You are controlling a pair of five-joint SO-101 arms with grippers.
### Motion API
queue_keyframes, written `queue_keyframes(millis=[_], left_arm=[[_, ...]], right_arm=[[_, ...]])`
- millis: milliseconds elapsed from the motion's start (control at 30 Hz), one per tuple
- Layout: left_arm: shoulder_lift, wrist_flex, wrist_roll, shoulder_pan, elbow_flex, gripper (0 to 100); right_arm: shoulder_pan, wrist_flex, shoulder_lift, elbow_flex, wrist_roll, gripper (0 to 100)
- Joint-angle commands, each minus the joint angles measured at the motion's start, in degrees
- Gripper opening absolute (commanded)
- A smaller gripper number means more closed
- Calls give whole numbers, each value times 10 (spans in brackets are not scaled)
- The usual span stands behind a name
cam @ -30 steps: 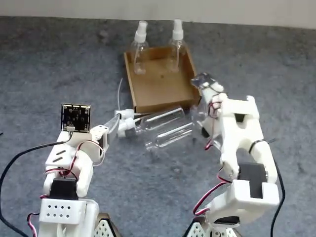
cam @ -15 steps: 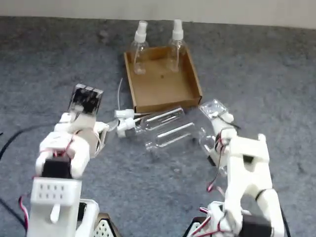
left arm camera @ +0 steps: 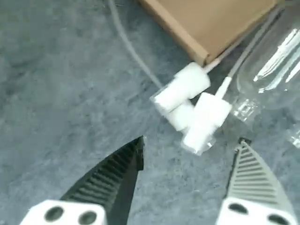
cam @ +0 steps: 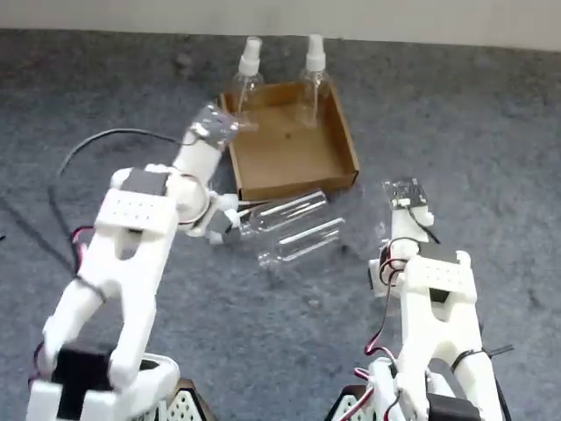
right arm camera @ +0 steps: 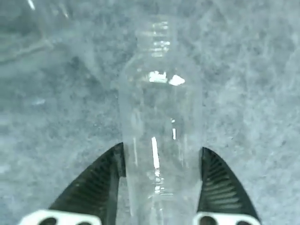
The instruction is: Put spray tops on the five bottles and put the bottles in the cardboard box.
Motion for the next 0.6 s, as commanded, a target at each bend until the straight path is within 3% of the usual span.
queue_keyframes(millis=[0,167,400,567], left_arm=[[72,-11,-4,43,-55,241],[138,-61,-4,34,-52,184],[164,-62,-38,26,-51,166],[163,-61,-69,25,-40,59]], right_arm=[[4,7,-7,3,-7,146],[4,7,-7,3,-7,146],[4,6,-7,2,-7,146],[6,6,-7,3,-7,146]])
